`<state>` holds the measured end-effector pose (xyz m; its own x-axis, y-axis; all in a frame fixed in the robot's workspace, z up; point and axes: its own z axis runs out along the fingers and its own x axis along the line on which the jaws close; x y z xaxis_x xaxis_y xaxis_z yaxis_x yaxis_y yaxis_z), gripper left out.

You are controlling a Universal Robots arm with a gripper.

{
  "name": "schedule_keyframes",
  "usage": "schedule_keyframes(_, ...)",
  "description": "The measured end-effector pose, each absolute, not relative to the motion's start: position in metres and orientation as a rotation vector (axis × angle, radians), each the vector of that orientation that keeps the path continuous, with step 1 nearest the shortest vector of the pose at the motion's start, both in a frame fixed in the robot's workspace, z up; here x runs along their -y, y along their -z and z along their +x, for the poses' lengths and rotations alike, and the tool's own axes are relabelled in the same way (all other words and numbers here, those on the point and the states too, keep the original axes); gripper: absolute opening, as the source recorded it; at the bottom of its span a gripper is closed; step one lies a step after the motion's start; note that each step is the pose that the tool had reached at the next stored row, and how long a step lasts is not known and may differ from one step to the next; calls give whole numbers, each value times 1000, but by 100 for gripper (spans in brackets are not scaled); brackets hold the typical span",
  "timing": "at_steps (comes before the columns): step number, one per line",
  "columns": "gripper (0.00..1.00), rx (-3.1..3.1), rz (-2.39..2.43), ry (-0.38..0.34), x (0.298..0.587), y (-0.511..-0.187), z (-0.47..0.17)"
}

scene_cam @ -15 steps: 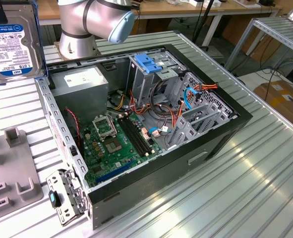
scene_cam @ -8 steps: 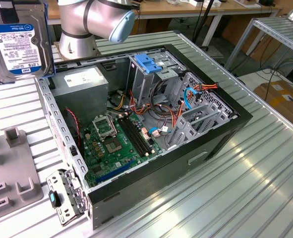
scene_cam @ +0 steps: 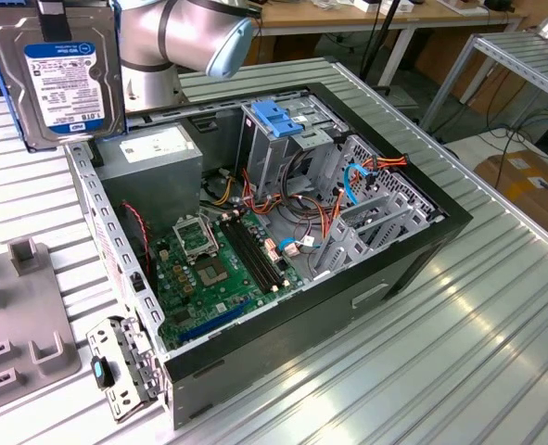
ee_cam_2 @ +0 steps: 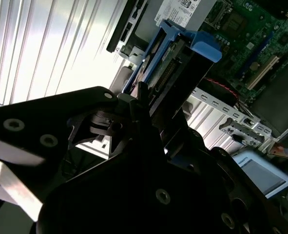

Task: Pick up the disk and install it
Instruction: 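Pick up the disk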

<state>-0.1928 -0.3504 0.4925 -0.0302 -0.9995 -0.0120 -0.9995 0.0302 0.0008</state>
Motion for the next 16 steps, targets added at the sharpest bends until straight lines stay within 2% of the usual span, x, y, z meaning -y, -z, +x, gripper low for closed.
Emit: schedule_keyframes(16,35,-2249,-2182,-14,350,-493,-158)
